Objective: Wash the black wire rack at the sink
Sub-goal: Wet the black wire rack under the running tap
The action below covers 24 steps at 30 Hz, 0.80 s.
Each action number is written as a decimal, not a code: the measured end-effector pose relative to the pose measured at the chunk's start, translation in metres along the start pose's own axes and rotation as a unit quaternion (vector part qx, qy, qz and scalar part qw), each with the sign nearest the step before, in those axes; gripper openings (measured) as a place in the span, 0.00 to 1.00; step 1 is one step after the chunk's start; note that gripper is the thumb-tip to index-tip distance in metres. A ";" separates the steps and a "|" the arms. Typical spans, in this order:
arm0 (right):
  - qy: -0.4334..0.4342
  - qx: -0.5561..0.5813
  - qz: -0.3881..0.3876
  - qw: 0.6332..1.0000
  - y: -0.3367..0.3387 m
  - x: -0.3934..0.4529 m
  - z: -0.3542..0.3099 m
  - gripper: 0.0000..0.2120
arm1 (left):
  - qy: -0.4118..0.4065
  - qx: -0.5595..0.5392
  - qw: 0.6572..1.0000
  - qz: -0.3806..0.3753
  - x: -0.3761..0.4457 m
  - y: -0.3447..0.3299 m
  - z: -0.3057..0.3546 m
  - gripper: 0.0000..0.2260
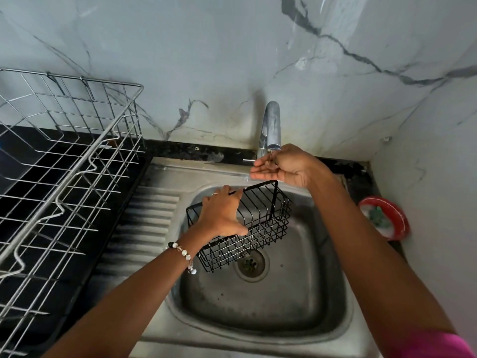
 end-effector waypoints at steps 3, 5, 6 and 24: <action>0.005 -0.036 0.068 0.997 0.003 0.002 0.000 0.08 | 0.001 0.006 1.000 -0.005 -0.002 0.000 0.001 0.47; 0.002 -0.010 0.046 0.999 0.004 0.004 0.000 0.09 | 0.005 0.005 1.000 -0.007 -0.003 0.001 0.001 0.46; 0.001 0.006 0.026 1.000 0.003 0.004 0.000 0.10 | 0.008 0.003 1.000 -0.009 -0.004 0.001 0.000 0.46; 0.014 -0.070 0.103 0.992 -0.007 0.012 -0.002 0.05 | 0.025 0.000 1.000 -0.009 -0.009 -0.006 -0.011 0.47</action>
Point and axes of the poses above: each hand's wrist, its own x-axis towards the middle knuckle, its own y-axis out of the back of the hand, z = x × y, the point moved 2 cm from there along x, towards the middle knuckle, and after that the axes turned 13 degrees about -y, right-handed, at the moved point
